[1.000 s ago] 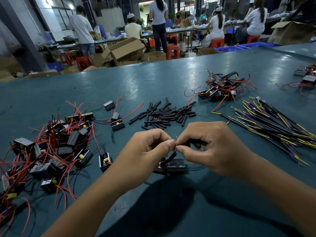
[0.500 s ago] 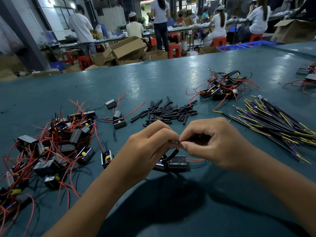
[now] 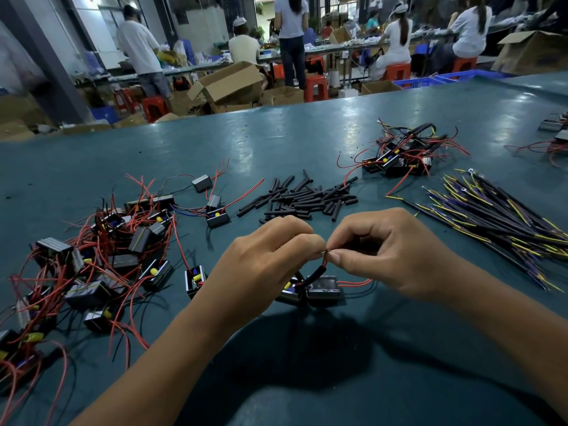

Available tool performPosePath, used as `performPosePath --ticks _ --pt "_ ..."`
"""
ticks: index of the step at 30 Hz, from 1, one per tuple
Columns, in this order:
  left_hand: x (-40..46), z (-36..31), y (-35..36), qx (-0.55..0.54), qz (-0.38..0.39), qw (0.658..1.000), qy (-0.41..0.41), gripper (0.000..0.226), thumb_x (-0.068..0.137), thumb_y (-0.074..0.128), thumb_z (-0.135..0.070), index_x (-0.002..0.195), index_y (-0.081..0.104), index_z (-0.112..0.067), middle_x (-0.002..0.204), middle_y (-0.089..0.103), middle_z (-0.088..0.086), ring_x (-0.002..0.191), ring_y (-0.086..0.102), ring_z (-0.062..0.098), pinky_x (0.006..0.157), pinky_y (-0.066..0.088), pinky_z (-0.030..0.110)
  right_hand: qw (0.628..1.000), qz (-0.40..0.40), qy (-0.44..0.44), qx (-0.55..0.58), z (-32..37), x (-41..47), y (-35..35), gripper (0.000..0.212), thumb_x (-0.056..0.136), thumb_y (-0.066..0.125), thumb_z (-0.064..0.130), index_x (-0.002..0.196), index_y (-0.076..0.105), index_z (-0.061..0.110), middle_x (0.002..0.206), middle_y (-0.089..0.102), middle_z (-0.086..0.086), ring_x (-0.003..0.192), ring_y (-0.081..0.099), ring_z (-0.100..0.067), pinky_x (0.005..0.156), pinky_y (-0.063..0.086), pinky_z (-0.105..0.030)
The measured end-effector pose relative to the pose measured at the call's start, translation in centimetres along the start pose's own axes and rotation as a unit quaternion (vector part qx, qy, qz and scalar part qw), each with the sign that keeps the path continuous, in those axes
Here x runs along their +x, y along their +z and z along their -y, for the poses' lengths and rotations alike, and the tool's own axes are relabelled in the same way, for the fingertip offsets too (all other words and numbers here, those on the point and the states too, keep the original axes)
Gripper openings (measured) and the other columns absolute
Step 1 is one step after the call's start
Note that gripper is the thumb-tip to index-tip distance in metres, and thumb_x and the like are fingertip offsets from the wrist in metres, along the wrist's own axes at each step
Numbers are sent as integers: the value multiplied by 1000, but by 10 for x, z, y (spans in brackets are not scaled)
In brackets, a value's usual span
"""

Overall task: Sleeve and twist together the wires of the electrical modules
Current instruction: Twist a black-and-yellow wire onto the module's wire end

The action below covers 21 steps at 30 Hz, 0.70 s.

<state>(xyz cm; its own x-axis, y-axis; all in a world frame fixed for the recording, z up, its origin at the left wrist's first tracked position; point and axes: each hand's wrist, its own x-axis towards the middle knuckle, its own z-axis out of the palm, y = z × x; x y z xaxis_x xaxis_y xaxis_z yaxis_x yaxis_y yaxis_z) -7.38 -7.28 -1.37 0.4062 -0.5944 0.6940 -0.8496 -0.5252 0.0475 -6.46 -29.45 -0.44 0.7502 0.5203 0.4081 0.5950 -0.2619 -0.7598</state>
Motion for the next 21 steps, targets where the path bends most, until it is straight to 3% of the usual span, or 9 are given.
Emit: performPosePath --ticks 10,14,17,21 --pt "5 -7 0 -11 10 1000 -24 16 106 45 -18 102 57 -10 97 58 5 81 54 23 62 48 41 999 -18 -34 -34 1 1 1 3 82 71 14 80 72 15 68 62 11 60 52 -2 60 37 -11" --pt "7 -13 1 -105 23 988 -112 14 104 48 -14 95 58 -9 87 51 -5 72 47 15 64 41 24 995 -35 -57 -70 2 1 1 3 81 72 13 79 72 14 67 61 11 59 52 -3 60 36 -10" --pt "6 -16 -1 -182 41 961 -203 11 101 53 -18 91 56 -22 74 49 -16 61 43 6 58 34 14 988 -47 -85 -117 5 1 2 3 81 73 12 78 73 13 68 60 13 61 54 -5 61 37 -11" --pt "9 -19 -5 -338 69 882 -322 18 99 53 -28 82 57 -26 62 40 -9 54 33 12 48 31 25 979 -55 -113 -163 8 1 3 2 82 74 12 80 73 12 71 61 11 63 52 -1 63 37 -11"
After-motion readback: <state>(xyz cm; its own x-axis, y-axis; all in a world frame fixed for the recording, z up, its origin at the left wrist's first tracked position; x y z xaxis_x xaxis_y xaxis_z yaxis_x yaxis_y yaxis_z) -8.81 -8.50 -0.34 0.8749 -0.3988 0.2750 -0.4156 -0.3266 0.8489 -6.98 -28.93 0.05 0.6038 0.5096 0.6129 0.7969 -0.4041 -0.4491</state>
